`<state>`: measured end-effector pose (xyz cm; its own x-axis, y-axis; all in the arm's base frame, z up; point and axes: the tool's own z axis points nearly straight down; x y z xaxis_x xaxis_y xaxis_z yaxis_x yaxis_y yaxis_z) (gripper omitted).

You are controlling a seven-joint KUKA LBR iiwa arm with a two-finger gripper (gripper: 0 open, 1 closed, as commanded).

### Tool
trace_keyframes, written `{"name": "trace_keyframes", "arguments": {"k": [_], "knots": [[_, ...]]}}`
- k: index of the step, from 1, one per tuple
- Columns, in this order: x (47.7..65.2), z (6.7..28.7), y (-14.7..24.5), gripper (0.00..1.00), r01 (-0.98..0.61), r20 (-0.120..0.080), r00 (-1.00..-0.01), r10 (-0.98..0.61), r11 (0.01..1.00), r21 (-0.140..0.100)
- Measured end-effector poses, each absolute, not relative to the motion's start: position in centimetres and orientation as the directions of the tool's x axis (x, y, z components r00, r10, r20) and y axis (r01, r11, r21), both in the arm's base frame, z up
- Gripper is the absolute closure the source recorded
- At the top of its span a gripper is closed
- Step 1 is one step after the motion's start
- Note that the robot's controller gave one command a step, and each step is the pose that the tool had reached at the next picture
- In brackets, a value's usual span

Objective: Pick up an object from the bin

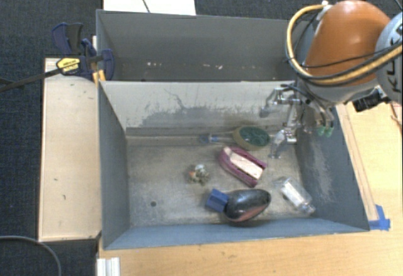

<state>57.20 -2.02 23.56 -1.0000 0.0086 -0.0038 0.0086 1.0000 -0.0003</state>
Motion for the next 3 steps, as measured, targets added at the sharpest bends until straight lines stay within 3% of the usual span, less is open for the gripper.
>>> {"name": "trace_keyframes", "arguments": {"k": [1, 2, 3], "knots": [[53.9, 9.2, -0.8, 0.0, 0.172, -0.009, -0.985, 0.172, 0.985, 0.001], [53.8, 8.9, -0.8, 1.0, 0.171, -0.003, -0.985, 0.171, 0.985, 0.0], [54.6, 21.0, -4.1, 1.0, -0.155, -0.007, -0.988, -0.155, 0.988, -0.002]]}}
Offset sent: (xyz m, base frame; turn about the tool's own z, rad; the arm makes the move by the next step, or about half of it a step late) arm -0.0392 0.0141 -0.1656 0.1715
